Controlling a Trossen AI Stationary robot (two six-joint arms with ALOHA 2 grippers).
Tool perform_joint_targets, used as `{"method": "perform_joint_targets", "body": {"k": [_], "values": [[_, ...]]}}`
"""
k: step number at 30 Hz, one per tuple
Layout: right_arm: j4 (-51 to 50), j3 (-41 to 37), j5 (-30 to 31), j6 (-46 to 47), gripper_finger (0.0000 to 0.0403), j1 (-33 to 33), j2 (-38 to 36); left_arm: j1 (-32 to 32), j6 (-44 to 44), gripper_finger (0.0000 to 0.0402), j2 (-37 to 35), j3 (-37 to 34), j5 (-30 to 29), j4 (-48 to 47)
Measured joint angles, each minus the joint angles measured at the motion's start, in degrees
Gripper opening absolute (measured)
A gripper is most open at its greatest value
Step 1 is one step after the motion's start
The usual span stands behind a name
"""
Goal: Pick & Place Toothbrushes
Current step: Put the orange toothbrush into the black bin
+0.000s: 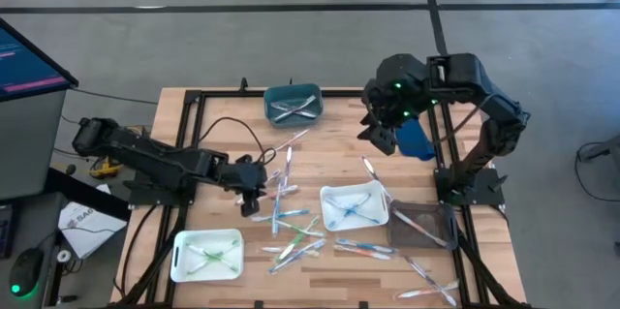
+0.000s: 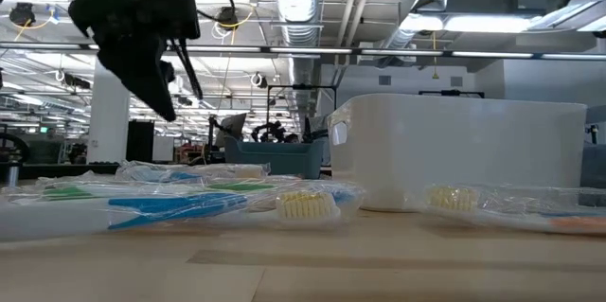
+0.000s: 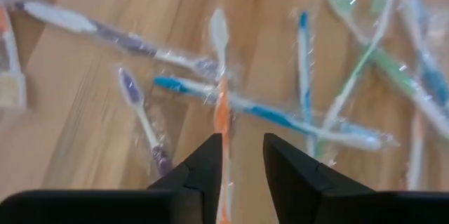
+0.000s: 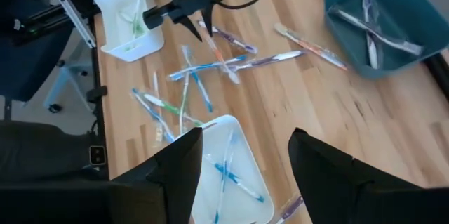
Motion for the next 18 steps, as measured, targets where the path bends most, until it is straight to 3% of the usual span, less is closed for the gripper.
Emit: {"method": "perform_joint_targets", "body": {"k": [18], "values": [[0.0, 0.0, 1.7, -1.1, 0.0205, 0.4, 0.7, 0.5, -0.5, 0.0174, 0.0, -6.9, 0.6, 5.4]]}}
